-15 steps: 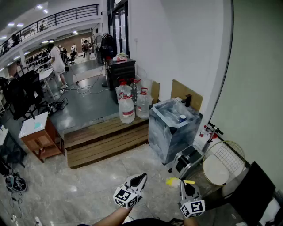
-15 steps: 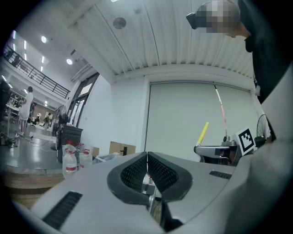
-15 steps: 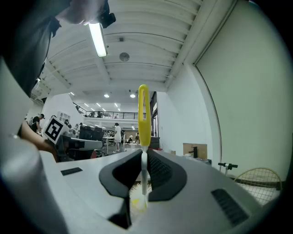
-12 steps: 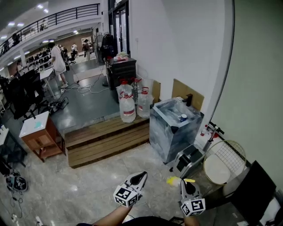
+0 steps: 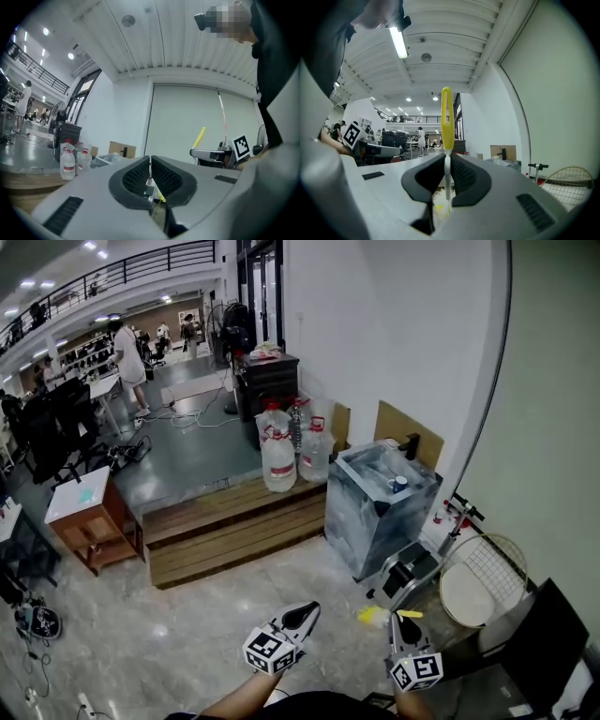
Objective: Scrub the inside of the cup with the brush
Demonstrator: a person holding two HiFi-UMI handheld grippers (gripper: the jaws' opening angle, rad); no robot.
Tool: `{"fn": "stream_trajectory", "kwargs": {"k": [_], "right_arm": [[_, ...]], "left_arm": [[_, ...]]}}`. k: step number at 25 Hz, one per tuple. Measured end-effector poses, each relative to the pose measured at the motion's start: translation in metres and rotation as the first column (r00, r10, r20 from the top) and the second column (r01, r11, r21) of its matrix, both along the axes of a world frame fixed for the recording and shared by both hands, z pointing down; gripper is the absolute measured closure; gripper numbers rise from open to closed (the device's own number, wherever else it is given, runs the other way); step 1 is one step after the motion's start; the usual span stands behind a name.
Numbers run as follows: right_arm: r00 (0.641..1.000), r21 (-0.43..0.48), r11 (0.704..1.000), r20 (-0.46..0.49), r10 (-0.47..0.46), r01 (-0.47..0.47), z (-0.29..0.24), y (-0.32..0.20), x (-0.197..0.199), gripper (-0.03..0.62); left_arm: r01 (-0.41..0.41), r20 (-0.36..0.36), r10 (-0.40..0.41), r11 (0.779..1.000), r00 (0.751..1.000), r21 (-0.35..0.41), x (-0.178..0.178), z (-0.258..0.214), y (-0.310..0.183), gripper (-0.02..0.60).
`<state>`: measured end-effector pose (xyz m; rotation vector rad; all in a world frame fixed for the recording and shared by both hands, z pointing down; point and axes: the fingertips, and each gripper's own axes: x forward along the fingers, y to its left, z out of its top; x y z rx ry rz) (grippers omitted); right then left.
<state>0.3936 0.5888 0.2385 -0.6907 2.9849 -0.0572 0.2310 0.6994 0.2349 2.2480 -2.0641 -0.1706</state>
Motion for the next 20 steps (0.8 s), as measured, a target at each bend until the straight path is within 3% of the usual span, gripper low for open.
{"fn": "stream_trajectory", "kwargs": {"k": [5, 12, 20], "right_arm": [[1.000, -0.019, 1.000, 0.000, 0.003, -0.003, 0.004, 0.008, -0.014, 0.551], [1.000, -0.013, 1.000, -0.002, 0.017, -0.017, 0.016, 0.027, -0.043, 0.551], [0.999, -0.005, 0.999, -0.028, 0.043, -0.043, 0.027, 0.009, -0.054, 0.551]], "left_arm": [[-0.008, -0.018, 0.008, 1.000, 1.000, -0.004, -0.014, 0.007, 0.011, 0.565], [-0.011, 0.017, 0.011, 1.000, 1.000, -0.019, -0.043, 0.019, 0.028, 0.565], [-0.068, -0.011, 0.068, 0.997, 0.998, -0.024, -0.060, 0.036, -0.002, 0.565]]}}
